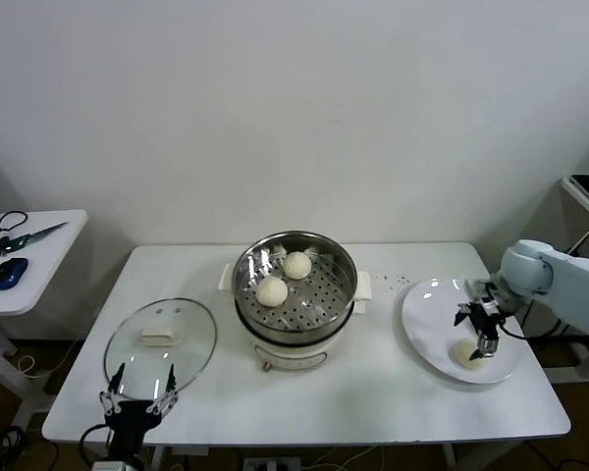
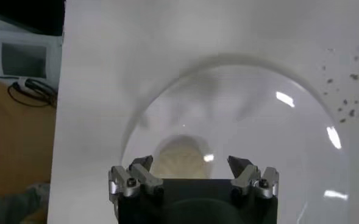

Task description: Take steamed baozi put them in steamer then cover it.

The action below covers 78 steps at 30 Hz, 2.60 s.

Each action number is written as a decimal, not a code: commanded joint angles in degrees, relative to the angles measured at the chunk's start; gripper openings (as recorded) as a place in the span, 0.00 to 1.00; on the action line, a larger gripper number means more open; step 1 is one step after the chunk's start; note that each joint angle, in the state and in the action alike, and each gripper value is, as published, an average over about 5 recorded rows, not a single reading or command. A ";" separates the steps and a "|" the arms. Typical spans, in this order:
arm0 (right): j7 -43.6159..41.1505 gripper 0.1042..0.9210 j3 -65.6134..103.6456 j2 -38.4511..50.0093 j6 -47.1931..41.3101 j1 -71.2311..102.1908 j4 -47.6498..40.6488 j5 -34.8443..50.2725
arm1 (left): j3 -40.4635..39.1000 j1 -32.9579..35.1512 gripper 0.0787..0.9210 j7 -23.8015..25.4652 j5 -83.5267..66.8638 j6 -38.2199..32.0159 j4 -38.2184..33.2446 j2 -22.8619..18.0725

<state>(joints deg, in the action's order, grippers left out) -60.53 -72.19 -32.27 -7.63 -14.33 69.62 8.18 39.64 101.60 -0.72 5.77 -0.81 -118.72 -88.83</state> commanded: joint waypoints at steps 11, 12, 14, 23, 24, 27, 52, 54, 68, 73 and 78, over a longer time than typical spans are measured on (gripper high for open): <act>-0.40 0.88 5.62 -2.29 1.53 6.92 -5.56 -5.15 | -0.14 0.04 0.88 -0.09 0.88 -0.26 1.10 -0.24; -0.49 0.88 5.73 -2.38 1.60 7.01 -5.70 -5.30 | -0.17 0.05 0.88 -0.10 0.96 -0.28 1.13 -0.26; -0.70 0.88 5.85 -2.46 1.70 7.08 -5.92 -5.65 | -0.23 0.06 0.88 -0.10 1.08 -0.30 1.17 -0.30; -1.34 0.74 6.04 -2.92 2.49 7.23 -7.15 -6.54 | -0.43 -0.03 0.88 -0.15 1.35 -0.31 1.30 -0.42; -1.36 0.73 6.11 -2.99 2.58 7.26 -7.24 -6.55 | -0.45 -0.02 0.88 -0.15 1.38 -0.30 1.30 -0.43; -1.41 0.72 6.45 -3.16 2.92 7.19 -7.35 -6.41 | -0.52 0.01 0.88 -0.14 1.50 -0.28 1.23 -0.42; -7.05 0.69 -10.45 -24.55 38.16 -34.72 0.65 -6.81 | -1.08 0.31 0.88 -0.10 2.16 0.05 0.60 -0.28; -7.60 0.70 -9.21 -27.60 38.87 -34.83 2.18 -7.23 | -1.08 0.28 0.88 -0.10 2.16 0.04 0.73 -0.31; -7.15 0.70 -6.76 -46.75 40.19 -26.13 -0.67 -10.00 | -0.55 0.19 0.88 -0.04 1.39 -0.39 1.07 0.56; -6.92 0.71 -7.77 -48.22 40.17 -22.38 -0.02 -11.38 | -0.20 0.92 0.88 -0.08 0.87 -0.95 1.60 0.53; -6.80 0.71 -9.05 -47.64 40.29 -19.42 1.03 -13.59 | 0.24 1.19 0.88 0.05 0.32 -1.00 1.94 0.68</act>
<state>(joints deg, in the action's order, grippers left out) -67.36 -80.40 -75.12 31.39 -37.35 70.23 -3.15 39.77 102.59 -0.76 6.37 -1.70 -116.93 -88.27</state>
